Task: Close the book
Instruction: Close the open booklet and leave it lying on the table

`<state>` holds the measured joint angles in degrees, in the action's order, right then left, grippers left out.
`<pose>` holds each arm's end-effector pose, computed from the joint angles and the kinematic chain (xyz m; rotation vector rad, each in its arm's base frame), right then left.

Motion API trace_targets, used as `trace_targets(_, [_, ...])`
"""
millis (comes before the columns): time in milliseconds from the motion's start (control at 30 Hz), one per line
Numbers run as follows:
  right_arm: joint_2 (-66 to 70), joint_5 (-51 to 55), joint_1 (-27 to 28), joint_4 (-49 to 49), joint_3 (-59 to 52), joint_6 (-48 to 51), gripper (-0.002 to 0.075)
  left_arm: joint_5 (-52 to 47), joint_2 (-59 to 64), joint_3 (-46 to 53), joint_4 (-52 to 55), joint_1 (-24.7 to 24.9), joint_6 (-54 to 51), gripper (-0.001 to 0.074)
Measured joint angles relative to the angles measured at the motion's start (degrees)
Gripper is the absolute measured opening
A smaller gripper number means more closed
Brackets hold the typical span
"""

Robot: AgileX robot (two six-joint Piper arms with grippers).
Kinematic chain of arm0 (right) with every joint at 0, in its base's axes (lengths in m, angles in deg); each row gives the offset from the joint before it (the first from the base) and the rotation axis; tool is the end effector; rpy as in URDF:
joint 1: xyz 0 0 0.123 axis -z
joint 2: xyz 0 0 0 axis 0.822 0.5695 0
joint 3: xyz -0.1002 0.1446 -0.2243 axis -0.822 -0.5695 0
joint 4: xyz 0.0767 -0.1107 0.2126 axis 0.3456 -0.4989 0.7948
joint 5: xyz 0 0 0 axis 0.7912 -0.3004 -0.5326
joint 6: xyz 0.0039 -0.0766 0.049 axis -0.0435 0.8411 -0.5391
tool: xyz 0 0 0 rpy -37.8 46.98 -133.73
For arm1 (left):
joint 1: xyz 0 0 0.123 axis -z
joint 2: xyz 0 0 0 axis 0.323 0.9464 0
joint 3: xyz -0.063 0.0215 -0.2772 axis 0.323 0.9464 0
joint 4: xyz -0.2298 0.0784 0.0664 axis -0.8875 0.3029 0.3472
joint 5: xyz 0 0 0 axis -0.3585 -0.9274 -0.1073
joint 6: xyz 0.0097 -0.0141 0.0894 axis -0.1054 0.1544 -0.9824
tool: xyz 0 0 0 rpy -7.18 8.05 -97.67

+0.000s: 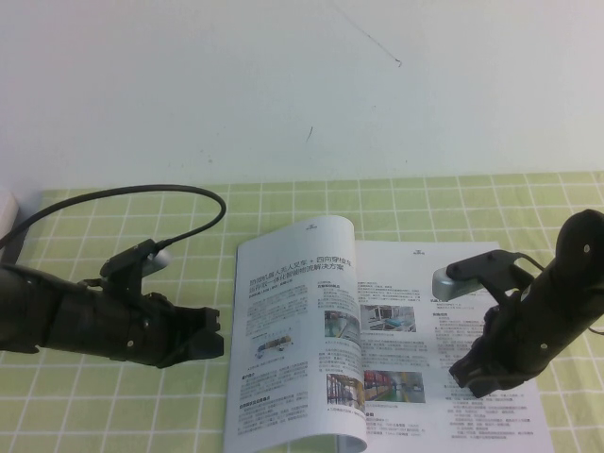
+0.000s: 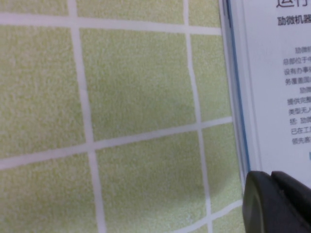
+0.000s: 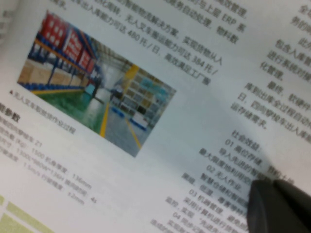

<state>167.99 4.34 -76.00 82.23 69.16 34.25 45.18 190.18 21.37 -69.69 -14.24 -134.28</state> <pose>0.3036 0.1346 0.1258 -0.7460 2.8624 0.3336 0.3194 -0.0745 0.1333 -0.0619 2.6176 -0.8625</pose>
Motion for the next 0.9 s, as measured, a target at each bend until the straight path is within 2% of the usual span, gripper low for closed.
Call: trace_targets(900, [0.0,0.4,0.0,0.0,0.0,0.0,-0.0003,-1.6,2.9,-0.1,-2.3,0.0,-1.3,-0.0004])
